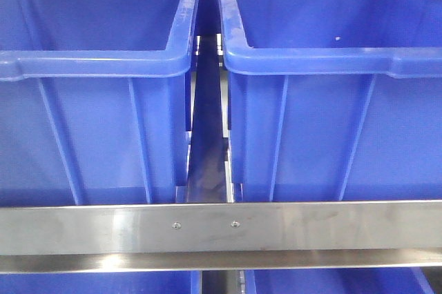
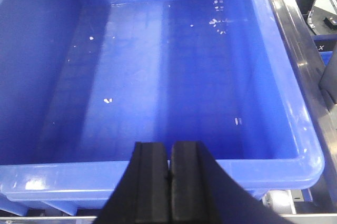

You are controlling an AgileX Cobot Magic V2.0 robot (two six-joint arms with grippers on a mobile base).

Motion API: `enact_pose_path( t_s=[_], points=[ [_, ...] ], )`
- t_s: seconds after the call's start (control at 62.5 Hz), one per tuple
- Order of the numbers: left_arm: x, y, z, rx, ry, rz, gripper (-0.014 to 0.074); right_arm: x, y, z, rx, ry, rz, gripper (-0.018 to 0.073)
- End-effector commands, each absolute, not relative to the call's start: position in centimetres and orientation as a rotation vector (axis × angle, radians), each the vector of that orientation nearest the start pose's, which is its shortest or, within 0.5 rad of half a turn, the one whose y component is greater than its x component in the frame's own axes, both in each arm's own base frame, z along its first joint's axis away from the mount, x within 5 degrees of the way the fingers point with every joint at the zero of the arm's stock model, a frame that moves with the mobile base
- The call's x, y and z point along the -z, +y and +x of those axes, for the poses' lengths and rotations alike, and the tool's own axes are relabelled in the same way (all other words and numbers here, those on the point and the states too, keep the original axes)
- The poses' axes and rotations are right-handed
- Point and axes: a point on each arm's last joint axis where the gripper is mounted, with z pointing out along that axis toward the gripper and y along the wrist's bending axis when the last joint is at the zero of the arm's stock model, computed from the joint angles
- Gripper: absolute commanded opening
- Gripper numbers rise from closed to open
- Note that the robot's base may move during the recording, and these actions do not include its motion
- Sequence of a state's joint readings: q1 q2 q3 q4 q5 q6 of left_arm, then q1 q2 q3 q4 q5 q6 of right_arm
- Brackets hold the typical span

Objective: Sort and place red and blue blocks on shelf
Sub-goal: 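Raise both empty grippers up out of the bins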

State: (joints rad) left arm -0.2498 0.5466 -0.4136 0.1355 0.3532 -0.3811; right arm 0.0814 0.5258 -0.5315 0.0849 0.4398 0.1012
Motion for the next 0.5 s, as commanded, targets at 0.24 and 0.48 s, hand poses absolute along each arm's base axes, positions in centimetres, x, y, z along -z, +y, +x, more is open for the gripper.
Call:
enact_pose_path(
  t_s=[0.24, 0.48],
  points=[
    [-29.36, -2.59, 11.41, 0.305, 1.876, -0.015, 0.0123, -32.56, 1.18, 10.92, -0.202, 1.837, 0.055, 0.0049],
    [-29.36, -2.59, 11.41, 0.305, 1.876, -0.015, 0.0123, -32.56, 1.18, 10.92, -0.202, 1.837, 0.055, 0.0049]
  ],
)
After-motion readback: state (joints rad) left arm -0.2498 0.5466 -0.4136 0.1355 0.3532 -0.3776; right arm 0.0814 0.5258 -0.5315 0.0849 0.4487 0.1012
